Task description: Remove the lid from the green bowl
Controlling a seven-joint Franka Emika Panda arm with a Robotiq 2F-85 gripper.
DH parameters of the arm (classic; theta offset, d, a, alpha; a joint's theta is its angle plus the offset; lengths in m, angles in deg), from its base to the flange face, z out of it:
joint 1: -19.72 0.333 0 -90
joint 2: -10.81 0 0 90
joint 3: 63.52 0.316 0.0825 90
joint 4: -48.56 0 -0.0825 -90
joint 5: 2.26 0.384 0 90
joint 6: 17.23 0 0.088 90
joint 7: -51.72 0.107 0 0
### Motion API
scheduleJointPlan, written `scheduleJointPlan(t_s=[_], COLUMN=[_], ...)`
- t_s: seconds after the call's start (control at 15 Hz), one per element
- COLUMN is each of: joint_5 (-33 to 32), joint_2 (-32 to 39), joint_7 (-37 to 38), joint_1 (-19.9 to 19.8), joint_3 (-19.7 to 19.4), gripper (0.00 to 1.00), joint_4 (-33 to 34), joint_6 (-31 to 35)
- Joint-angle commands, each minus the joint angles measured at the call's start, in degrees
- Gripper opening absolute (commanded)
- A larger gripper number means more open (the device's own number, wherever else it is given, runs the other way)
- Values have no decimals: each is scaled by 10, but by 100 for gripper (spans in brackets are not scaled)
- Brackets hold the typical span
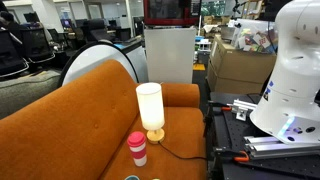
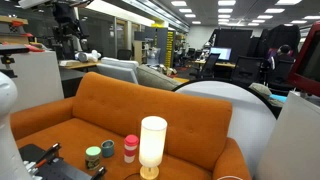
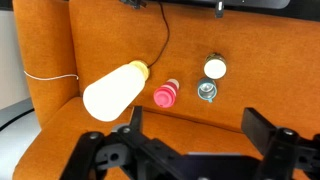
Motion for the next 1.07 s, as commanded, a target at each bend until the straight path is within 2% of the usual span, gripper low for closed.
scheduleJointPlan(t_s=[0.0, 0.4, 1.0], joint_5=[-6, -8, 5], joint_2=[3, 20, 166], joint_7=[6, 7, -46], joint_1=[12, 14, 32], joint_3=[-9, -8, -24], gripper=[100, 100, 100], joint_4=[2, 2, 11], joint_6=[-2, 25, 91])
